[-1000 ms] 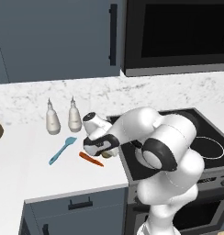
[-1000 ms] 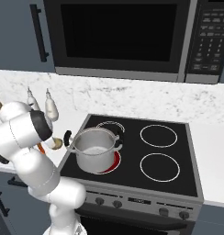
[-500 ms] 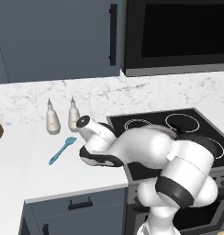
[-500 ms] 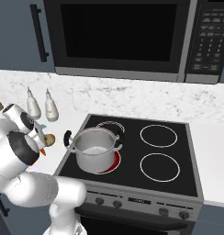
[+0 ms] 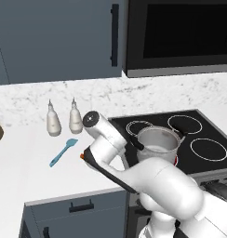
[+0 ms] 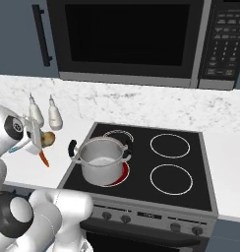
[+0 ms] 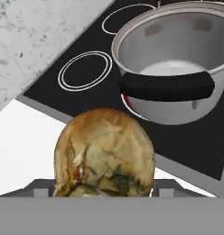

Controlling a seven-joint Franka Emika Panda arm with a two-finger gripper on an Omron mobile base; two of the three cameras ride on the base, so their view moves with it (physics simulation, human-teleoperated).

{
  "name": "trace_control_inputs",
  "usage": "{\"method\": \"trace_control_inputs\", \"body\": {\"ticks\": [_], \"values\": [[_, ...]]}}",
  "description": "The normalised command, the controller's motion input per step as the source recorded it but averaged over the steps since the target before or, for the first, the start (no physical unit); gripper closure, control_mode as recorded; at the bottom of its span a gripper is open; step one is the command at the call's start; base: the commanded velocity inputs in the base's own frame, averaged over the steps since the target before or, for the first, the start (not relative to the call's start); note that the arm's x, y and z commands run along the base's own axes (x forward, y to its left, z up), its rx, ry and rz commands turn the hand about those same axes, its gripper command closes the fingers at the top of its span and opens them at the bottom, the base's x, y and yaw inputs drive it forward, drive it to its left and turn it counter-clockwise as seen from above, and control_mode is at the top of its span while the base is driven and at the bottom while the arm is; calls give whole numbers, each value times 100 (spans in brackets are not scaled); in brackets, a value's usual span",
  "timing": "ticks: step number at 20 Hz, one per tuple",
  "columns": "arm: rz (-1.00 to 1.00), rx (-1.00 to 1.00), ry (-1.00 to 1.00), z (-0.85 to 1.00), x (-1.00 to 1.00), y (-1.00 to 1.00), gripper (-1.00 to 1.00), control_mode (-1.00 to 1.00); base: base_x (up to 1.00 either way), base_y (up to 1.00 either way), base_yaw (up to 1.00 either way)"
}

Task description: Put the onion and carrot in the pot. Retrieve the spatula and lightly stir the vegetables in the pot.

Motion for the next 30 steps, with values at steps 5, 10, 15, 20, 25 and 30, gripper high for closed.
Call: {"method": "trace_control_inputs", "body": {"ticks": [5,10,15,20,25,30], "values": [[-18,0,0,100,-10,0,100,-100,0,0,0],[-21,-2,0,88,-24,-39,100,-100,0,0,0],[-18,-3,1,11,-12,-95,100,-100,0,0,0],[-12,0,1,-5,0,-98,100,-100,0,0,0],[-2,0,0,-42,0,-88,100,-100,0,0,0],[0,1,0,-60,1,-56,100,-100,0,0,0]]}}
